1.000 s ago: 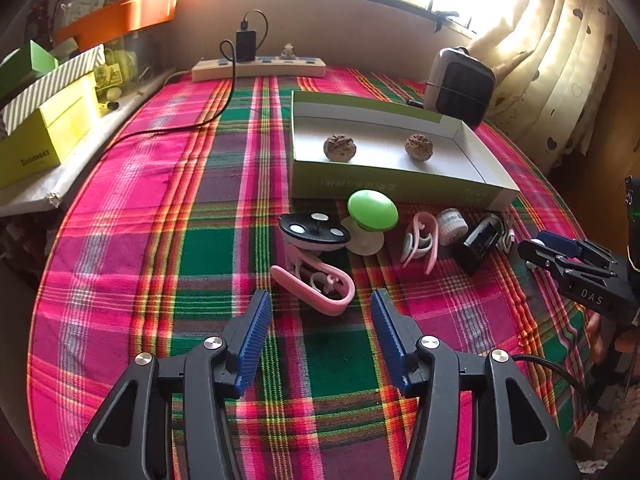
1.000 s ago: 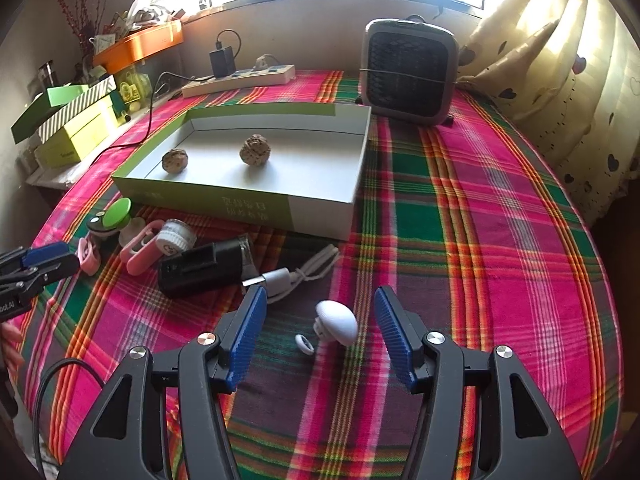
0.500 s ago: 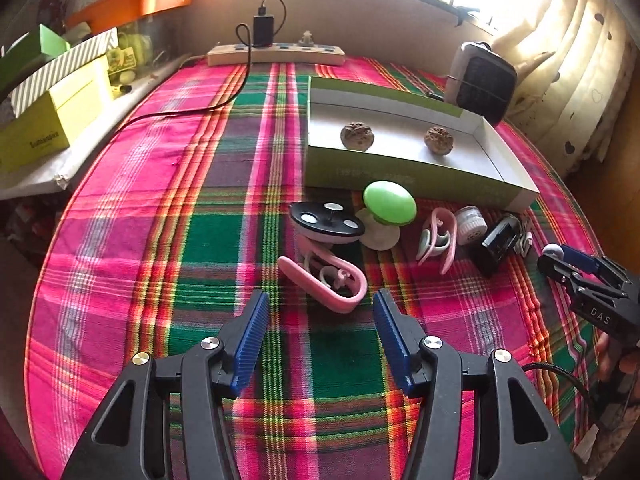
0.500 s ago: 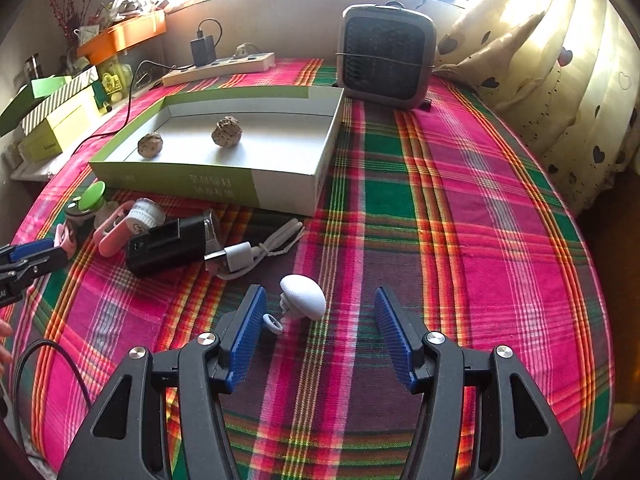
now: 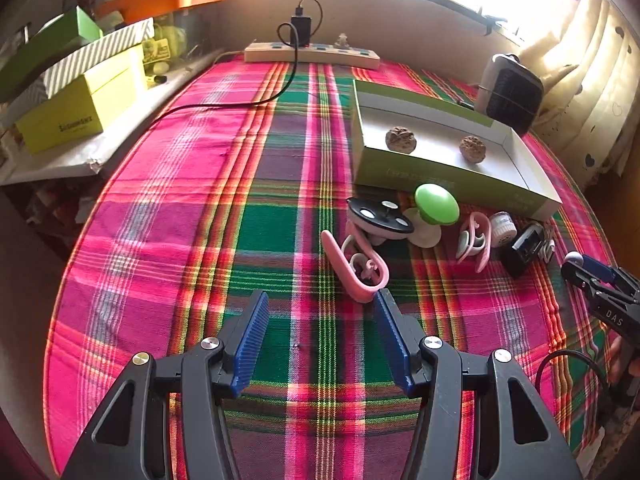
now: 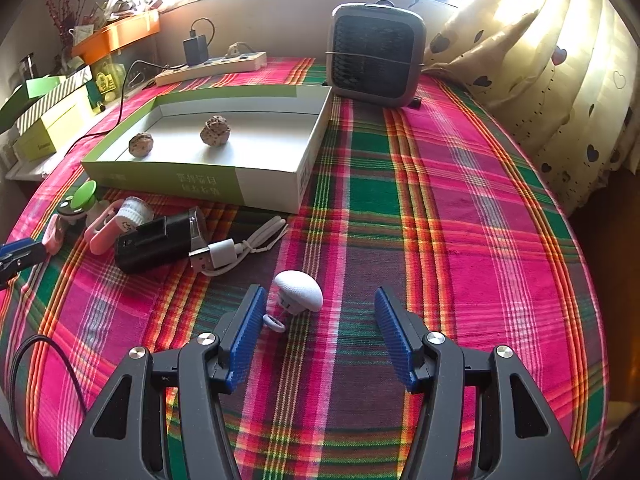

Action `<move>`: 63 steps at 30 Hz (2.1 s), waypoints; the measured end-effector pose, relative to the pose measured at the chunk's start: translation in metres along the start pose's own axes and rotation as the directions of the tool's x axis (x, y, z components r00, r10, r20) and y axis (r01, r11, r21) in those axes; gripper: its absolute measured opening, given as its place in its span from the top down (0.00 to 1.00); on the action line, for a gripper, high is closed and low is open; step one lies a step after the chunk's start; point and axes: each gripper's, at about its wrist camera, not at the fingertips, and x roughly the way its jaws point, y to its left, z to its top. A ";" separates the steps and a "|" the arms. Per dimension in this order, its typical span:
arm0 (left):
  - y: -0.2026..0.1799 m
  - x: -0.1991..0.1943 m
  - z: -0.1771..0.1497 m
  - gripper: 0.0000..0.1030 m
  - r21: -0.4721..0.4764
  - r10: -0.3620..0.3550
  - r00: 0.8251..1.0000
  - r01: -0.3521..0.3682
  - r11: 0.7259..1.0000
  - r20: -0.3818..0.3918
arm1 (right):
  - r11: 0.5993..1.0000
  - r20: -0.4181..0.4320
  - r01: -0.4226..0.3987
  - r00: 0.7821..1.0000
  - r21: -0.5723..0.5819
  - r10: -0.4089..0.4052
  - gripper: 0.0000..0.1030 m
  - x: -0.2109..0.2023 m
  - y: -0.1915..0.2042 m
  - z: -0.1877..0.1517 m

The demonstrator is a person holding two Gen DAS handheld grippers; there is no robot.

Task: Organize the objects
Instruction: 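Withdraw both open grippers from the box toward the remaining small objects, then grasp the pink plastic hook with the left gripper while the right grasps the white mushroom hook, then carry the pink hook in the left gripper into the box while the right carries the white hook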

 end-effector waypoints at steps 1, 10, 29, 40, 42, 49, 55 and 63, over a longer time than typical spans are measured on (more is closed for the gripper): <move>0.001 0.000 0.000 0.48 -0.010 -0.016 1.000 0.016 1.000 -0.002 | 1.000 -0.001 0.001 1.000 0.001 -0.001 0.44 0.000 0.000 0.000; -0.016 0.010 0.009 0.48 0.005 -0.040 0.999 0.040 0.999 0.002 | 1.000 -0.005 -0.007 1.000 0.022 0.007 0.44 0.000 0.002 -0.001; -0.006 0.020 0.020 0.55 -0.002 0.019 1.000 -0.019 1.000 0.024 | 0.999 0.001 0.001 1.000 0.044 -0.001 0.44 0.001 0.003 0.000; 0.003 0.018 0.020 0.76 -0.029 0.032 0.999 -0.031 0.999 0.032 | 0.999 0.005 -0.003 1.000 0.044 0.003 0.54 0.000 0.003 0.000; 0.003 0.017 0.019 0.79 -0.028 0.039 0.999 -0.038 0.999 0.034 | 0.999 0.007 -0.006 1.000 0.042 0.006 0.57 0.000 0.004 0.001; 0.004 0.016 0.019 0.79 -0.020 0.044 0.998 -0.043 0.999 0.038 | 0.999 0.012 -0.013 1.000 0.035 0.013 0.70 0.000 0.005 0.001; 0.004 0.016 0.019 0.79 -0.021 0.044 0.998 -0.043 0.999 0.038 | 0.999 0.013 -0.016 1.000 0.036 0.016 0.73 -0.001 0.005 0.001; 0.004 0.016 0.019 0.79 -0.021 0.044 0.998 -0.043 0.999 0.038 | 0.999 0.015 -0.020 1.000 0.038 0.019 0.75 -0.001 0.005 0.001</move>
